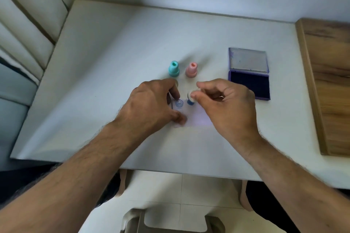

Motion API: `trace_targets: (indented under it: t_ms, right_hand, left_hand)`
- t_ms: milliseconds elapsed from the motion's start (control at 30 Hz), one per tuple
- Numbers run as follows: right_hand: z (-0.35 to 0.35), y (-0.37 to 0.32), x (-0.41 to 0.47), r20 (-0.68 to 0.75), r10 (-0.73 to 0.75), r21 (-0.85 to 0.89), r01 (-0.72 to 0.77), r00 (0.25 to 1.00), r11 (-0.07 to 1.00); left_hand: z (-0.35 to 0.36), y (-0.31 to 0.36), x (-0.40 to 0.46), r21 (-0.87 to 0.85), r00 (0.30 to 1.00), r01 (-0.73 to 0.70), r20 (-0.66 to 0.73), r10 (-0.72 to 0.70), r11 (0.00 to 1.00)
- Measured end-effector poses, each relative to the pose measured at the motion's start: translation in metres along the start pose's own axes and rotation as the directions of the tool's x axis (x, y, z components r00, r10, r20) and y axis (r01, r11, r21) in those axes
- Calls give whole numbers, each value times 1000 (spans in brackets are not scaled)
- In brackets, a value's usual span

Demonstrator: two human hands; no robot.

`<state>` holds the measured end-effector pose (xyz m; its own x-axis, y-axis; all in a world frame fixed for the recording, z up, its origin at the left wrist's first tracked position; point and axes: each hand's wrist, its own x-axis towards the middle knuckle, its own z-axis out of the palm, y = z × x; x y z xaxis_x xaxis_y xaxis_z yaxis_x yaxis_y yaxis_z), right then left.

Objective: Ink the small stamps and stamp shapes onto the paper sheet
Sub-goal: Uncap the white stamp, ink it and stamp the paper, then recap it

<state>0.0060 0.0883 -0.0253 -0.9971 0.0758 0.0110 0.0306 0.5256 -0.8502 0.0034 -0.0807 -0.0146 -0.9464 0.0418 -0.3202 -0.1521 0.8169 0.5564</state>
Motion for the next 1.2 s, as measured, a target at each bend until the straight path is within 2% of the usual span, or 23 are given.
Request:
trace_targets:
  t_ms: [100,167,367,533,633,767,1200]
  right_hand:
    - [-2,-3,5,-45,258,333,-228,965,915]
    - [-2,-5,7,-44,330,453,-275,943,848]
    - [1,-4,11,-29,404,540,-326,914,776]
    - [2,3,16,-3,479,645,-364,878,671]
    - [1,8,17,55,466,651,-385,883,654]
    - [2,10,16,119,378,630,-364,918,686]
    - [3,2,13,101,270,634,-271,958,724]
  left_hand:
    - [0,-3,1,-28,1000,20,16,-20,999]
    - [-3,-3,3,-87,999,45,-2,-46,995]
    - [-7,-3,10,-244,981,64,-164,-106,968]
    - [-5,-6,14,-267,955,93,-247,-162,959]
    - [-2,-9,15,-224,945,122,-271,-182,967]
    - [2,-14,17,-191,939,141,-284,-192,971]
    - [8,-8,16,-78,951,59,-300,-80,995]
